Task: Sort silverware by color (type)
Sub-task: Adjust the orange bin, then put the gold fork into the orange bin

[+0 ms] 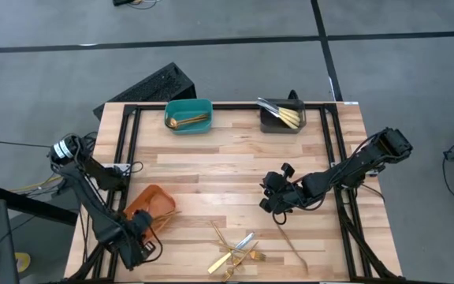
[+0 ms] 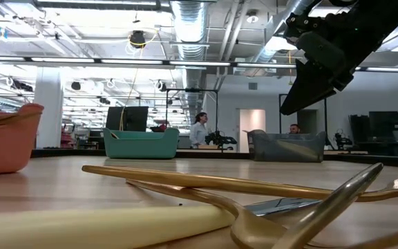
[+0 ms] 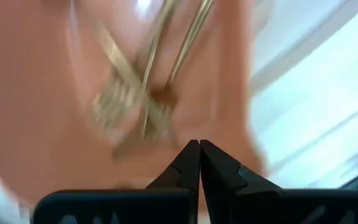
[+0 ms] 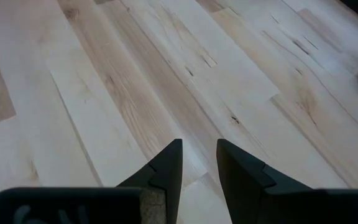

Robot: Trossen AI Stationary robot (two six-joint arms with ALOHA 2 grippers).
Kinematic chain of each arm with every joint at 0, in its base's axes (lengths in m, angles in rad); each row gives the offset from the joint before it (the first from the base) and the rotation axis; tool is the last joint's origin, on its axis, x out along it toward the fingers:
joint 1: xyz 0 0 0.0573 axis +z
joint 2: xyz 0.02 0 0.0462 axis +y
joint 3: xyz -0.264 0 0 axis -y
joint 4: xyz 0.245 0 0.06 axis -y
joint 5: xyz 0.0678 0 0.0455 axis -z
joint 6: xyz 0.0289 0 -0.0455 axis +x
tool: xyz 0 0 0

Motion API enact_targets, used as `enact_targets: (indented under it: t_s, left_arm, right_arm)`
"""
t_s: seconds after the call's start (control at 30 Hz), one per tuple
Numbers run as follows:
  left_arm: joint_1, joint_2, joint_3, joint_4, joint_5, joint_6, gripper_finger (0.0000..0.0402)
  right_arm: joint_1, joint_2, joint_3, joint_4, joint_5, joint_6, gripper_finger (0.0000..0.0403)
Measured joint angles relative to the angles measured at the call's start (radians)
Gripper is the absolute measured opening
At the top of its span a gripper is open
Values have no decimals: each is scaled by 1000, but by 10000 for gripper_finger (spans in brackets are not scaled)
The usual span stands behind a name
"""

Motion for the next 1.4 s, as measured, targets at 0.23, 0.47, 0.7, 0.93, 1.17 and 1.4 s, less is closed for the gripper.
enact_targets:
  t_s: [0.23, 0.47, 0.7, 0.93, 1.17, 1.4]
  left_arm:
    - [104, 0, 67, 119, -350, 434, 0]
    - [226, 59, 60, 498, -253, 956, 0]
    - [307, 158, 58, 221, -327, 909, 0]
    - [346, 186, 58, -116, -402, 627, 0]
    - [345, 139, 64, -248, -522, 472, 0]
    - [349, 130, 72, 150, -871, 711, 1]
  right_arm:
    - [0, 0, 0, 0, -1, 0, 125]
    - [7, 0, 0, 0, -46, 1, 125]
    - [7, 0, 0, -2, -49, 1, 125]
    - [14, 0, 0, -4, -52, 1, 125]
    - [14, 0, 0, -31, -104, 2, 127]
    - [65, 12, 0, -58, -440, 106, 168]
